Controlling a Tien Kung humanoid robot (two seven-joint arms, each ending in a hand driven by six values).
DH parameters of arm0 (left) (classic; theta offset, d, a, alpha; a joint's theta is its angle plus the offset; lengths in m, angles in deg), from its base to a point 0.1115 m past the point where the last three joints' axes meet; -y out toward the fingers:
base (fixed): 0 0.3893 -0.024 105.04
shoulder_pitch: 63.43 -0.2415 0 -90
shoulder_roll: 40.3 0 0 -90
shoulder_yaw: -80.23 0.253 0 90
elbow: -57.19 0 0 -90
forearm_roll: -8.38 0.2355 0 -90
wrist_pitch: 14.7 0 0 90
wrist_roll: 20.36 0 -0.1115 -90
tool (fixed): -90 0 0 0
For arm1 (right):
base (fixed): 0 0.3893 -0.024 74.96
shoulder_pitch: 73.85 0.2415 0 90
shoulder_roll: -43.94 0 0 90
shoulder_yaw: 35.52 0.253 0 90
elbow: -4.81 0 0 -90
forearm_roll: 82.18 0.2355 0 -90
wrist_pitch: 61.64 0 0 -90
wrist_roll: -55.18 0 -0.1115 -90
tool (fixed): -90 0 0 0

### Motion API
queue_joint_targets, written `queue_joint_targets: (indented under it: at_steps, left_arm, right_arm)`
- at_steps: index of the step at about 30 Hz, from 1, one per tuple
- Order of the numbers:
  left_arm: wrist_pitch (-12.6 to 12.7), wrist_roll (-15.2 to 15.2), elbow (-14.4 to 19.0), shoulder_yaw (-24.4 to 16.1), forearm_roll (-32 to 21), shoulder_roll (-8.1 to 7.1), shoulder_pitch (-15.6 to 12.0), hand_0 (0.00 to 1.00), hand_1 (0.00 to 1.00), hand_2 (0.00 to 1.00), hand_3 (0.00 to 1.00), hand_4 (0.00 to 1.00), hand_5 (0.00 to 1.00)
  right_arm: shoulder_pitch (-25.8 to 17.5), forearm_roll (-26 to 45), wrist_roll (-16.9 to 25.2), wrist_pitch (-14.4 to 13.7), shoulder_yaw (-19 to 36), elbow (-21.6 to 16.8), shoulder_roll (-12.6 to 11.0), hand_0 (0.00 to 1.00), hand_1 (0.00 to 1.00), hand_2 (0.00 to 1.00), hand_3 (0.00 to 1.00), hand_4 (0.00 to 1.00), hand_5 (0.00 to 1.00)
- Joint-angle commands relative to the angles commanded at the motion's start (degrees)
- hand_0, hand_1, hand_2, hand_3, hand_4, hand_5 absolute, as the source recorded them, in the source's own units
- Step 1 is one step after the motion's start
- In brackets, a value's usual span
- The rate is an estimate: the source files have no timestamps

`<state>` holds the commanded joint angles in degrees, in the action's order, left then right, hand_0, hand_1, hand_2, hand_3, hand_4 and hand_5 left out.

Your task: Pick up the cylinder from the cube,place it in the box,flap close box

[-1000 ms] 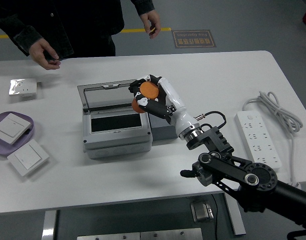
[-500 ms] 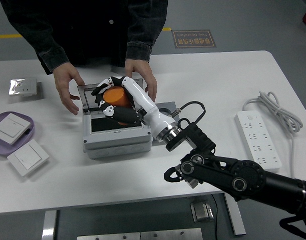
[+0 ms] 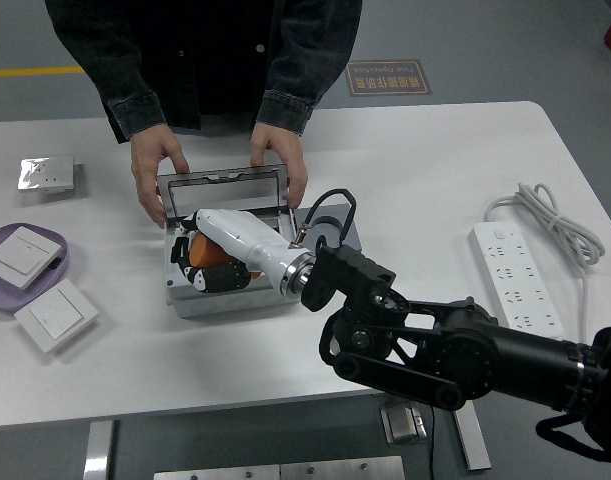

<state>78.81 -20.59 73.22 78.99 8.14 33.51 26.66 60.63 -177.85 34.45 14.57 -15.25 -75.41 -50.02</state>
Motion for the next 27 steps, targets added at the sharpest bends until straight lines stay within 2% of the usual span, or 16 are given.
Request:
queue_joint_targets:
  at_steps: [4, 5, 10, 11, 16, 17, 22, 23, 27]
  left_arm:
    - [0.0, 0.0, 0.0, 0.4, -0.4, -0.06, -0.1, 0.616, 0.544, 0.532, 0.614, 0.686, 0.228]
    - [0.0, 0.0, 0.0, 0.4, -0.4, -0.07, 0.0, 0.616, 0.543, 0.532, 0.614, 0.685, 0.228]
    - [0.0, 0.0, 0.0, 0.3, -0.4, -0.05, 0.0, 0.616, 0.543, 0.532, 0.614, 0.685, 0.228]
    - [0.0, 0.0, 0.0, 0.3, -0.3, -0.05, 0.0, 0.616, 0.543, 0.532, 0.615, 0.686, 0.227]
    - [0.0, 0.0, 0.0, 0.1, -0.1, -0.1, 0.1, 0.616, 0.543, 0.532, 0.615, 0.686, 0.227]
    - [0.0, 0.0, 0.0, 0.1, -0.2, -0.12, 0.1, 0.616, 0.543, 0.532, 0.614, 0.686, 0.226]
    - [0.0, 0.0, 0.0, 0.3, -0.4, -0.15, 0.0, 0.616, 0.543, 0.532, 0.614, 0.686, 0.226]
    - [0.0, 0.0, 0.0, 0.3, -0.4, -0.15, 0.0, 0.616, 0.543, 0.532, 0.615, 0.686, 0.226]
    - [0.0, 0.0, 0.0, 0.3, -0.3, -0.16, 0.0, 0.616, 0.543, 0.532, 0.615, 0.686, 0.226]
  right_arm:
    - [0.5, -5.7, -2.6, -0.2, -0.5, 1.8, 0.4, 0.011, 0.151, 0.413, 0.353, 0.05, 0.002]
    - [0.6, -6.8, -2.6, -0.5, -0.7, 2.4, 0.6, 0.067, 0.199, 0.435, 0.374, 0.067, 0.002]
    - [0.9, -8.4, -1.2, -1.9, -2.4, 5.7, 1.5, 0.067, 0.199, 0.435, 0.374, 0.067, 0.002]
    - [1.0, -8.1, -0.7, -2.5, -2.7, 6.4, 1.7, 0.244, 0.313, 0.438, 0.38, 0.113, 0.002]
    - [1.3, -6.5, 1.7, -5.1, -3.9, 9.5, 2.8, 0.244, 0.313, 0.438, 0.38, 0.113, 0.002]
    - [1.4, -6.4, 2.0, -5.4, -4.1, 9.9, 3.0, 0.621, 0.551, 0.519, 0.514, 0.23, 0.002]
    - [1.5, -6.7, 2.6, -5.8, -4.4, 11.2, 3.4, 0.621, 0.551, 0.519, 0.514, 0.23, 0.002]
    - [1.5, -6.8, 2.6, -5.9, -4.4, 11.4, 3.4, 0.673, 0.651, 0.614, 0.66, 0.394, 0.042]
    - [1.6, -7.4, 2.2, -5.9, -4.6, 11.9, 3.6, 0.673, 0.651, 0.614, 0.66, 0.394, 0.042]
